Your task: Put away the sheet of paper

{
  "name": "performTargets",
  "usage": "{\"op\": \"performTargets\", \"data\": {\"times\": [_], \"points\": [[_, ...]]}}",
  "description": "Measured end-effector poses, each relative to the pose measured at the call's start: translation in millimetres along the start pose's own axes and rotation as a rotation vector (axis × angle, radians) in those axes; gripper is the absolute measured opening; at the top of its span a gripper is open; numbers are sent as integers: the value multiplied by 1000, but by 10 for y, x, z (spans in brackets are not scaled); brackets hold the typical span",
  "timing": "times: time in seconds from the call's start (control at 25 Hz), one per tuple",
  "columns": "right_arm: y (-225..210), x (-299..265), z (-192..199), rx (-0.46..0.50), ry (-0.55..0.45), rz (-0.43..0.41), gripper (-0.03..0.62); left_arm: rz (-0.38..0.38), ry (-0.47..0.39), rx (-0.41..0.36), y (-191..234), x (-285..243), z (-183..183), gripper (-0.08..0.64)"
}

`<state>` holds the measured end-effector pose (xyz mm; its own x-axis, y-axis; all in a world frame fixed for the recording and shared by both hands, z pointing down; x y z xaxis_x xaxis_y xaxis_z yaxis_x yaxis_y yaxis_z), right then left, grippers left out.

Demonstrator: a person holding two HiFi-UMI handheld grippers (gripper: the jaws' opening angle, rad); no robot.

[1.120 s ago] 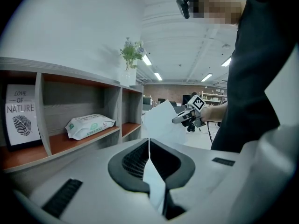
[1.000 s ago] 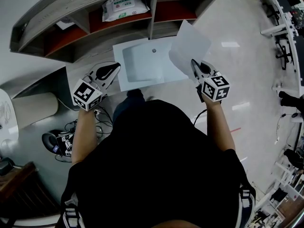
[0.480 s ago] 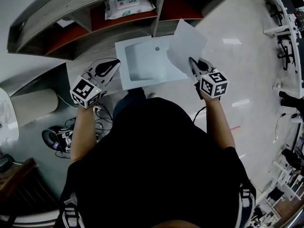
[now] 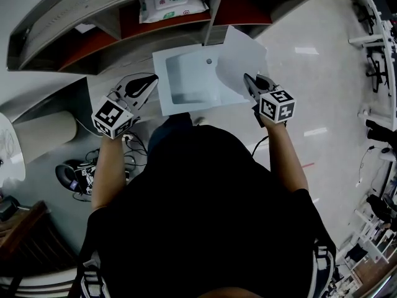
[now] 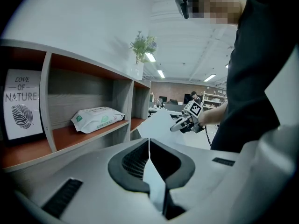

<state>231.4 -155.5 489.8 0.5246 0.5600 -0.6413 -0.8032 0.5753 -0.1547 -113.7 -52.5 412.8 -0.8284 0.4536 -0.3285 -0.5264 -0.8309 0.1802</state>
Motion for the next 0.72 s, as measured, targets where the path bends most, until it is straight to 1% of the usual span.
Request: {"op": "performTargets", "data": {"times": [0.72], "points": [[162, -422, 321, -35, 141, -78, 14, 6, -7, 36, 36, -10, 144, 23]]}}
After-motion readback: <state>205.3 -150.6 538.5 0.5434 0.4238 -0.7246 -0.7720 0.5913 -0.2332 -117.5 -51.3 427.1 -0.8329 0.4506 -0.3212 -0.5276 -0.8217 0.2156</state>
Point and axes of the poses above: the fingertips, and each gripper's own axes: x backward along the fingers, y to its left, z out of its underside, the point moved 7 cm from there along x, backward along the fingers, and after that the axes turned 15 degrees about z, right-handed, at the moved point
